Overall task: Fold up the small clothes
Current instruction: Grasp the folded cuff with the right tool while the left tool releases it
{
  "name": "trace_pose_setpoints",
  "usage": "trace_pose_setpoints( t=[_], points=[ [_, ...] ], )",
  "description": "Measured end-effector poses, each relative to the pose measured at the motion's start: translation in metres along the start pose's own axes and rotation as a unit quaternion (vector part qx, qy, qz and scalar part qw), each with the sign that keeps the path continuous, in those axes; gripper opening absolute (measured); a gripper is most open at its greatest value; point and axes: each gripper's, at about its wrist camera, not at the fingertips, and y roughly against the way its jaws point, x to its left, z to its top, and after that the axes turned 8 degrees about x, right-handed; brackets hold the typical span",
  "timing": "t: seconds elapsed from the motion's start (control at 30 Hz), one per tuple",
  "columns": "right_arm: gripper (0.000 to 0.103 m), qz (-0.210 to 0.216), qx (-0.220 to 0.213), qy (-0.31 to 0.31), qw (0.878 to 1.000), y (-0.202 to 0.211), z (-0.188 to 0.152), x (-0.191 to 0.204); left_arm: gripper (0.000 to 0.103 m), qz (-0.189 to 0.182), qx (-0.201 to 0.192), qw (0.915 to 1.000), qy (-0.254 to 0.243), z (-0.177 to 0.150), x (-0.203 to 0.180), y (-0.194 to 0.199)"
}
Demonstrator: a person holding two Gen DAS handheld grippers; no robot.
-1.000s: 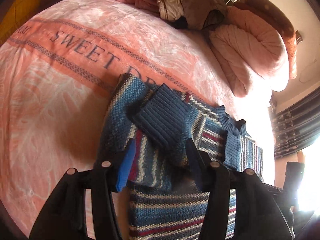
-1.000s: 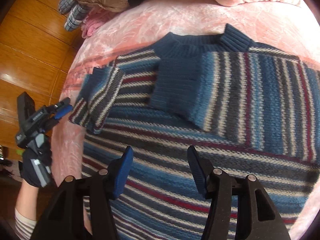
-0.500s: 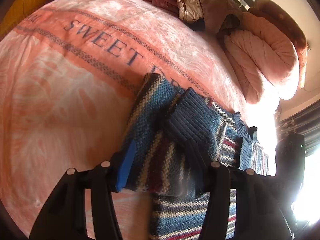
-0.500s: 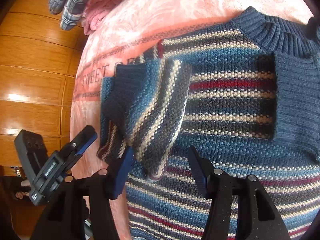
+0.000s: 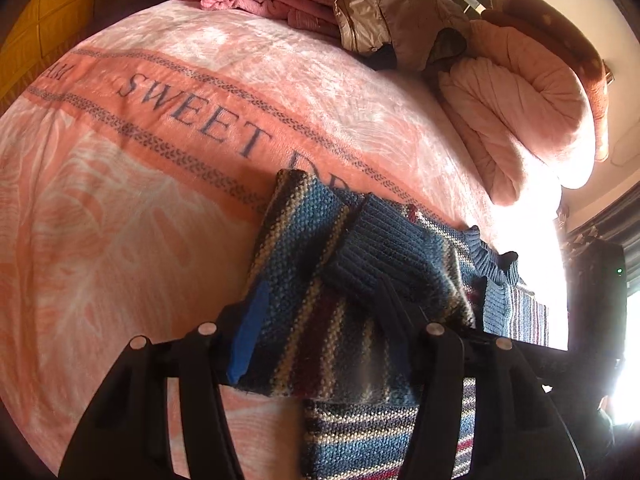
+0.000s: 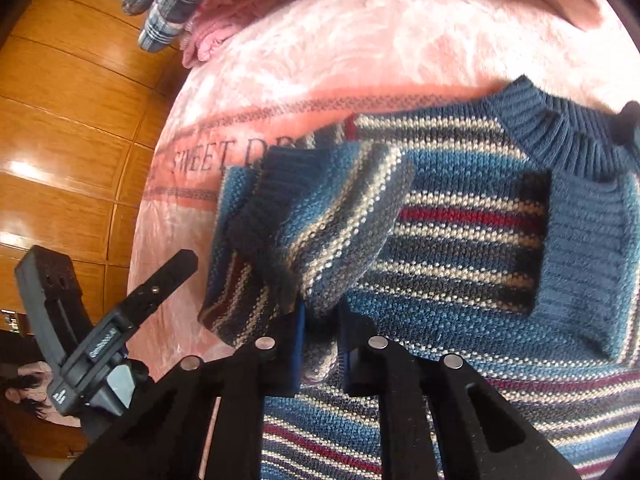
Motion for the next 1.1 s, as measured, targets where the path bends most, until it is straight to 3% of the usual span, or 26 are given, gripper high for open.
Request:
trace_pose_setpoints(
  t=[0.27,0.5,0.57,0.63,0.73,0.8,0.97,1.1],
  points=[
    [0.013,-0.047,-0.037,0.03,0.998,0.054,-0.003,-0.018,0.055,0.003,0.008,0.9998,-0.021,-0.004,-0.014,-0.008],
    [0.014,-0.094,-0.03,0.003,0.995,0.045,-0.003,-0.072,0.055,0.033,0.037,0.9975,-0.05,-0.013,-0.03,-0.031],
    [0.017,-0.1,-0.023,-0.006,0.995,0.037,-0.002,-0.08,0.055,0.041,0.047,0.9968,-0.051,-0.014,-0.03,-0.037],
    [0.032,-0.118,-0.019,-0.011,0.993,0.035,-0.002,-0.083,0.056,0.054,0.059,0.9957,-0.047,-0.015,-0.028,-0.043],
    [0.036,-0.16,-0.055,0.007,0.985,0.051,-0.004,-0.071,0.056,0.057,0.049,0.9965,-0.036,-0.014,-0.024,-0.041],
    [0.042,-0.166,-0.08,0.04,0.982,0.063,-0.005,-0.052,0.055,0.053,0.03,0.9977,-0.029,-0.011,-0.022,-0.032],
    [0.048,-0.161,-0.025,0.133,0.978,0.032,0.003,0.005,0.056,0.067,0.023,0.997,-0.03,-0.006,-0.03,-0.029],
    [0.049,-0.174,-0.004,0.138,0.975,-0.006,0.014,0.023,0.056,0.084,0.042,0.9953,-0.022,-0.006,-0.026,-0.042]
  ],
)
